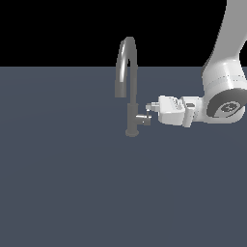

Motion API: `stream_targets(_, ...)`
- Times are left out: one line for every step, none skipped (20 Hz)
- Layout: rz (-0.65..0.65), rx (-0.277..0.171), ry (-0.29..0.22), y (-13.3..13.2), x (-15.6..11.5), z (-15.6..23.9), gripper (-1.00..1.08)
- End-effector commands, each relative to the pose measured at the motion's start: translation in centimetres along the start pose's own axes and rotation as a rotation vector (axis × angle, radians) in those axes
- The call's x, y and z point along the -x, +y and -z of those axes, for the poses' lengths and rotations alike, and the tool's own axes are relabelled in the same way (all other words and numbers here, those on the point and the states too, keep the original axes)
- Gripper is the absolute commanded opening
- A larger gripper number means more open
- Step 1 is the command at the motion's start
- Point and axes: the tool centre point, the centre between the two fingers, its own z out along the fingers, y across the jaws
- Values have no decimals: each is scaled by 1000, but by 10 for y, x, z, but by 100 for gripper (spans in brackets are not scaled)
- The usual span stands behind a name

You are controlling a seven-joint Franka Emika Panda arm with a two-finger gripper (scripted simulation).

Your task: Turn on the faucet by rotating a designated handle.

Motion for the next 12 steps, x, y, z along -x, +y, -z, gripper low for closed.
stream_targets(-6,2,-1,9,-6,0,-100)
stream_targets(-7,3,-2,13,-8,0,-100)
stream_targets(-8,3,-2,17,-10,0,-100)
stream_targets(-9,4,-2,20,-12,0,-100)
stream_targets(-11,4,-3,24,-15,0,-100)
stream_targets(-12,5,-3,28,-17,0,-100)
stream_targets(-13,5,-3,32,-19,0,-100)
stream_targets(-13,5,-3,32,-19,0,-100)
stream_targets(7,3,-2,23,-9,0,-100)
stream_targets(4,3,-3,27,-15,0,-100)
stream_targets(1,4,-3,31,-21,0,-100)
stream_targets(-2,4,-3,35,-28,0,-100)
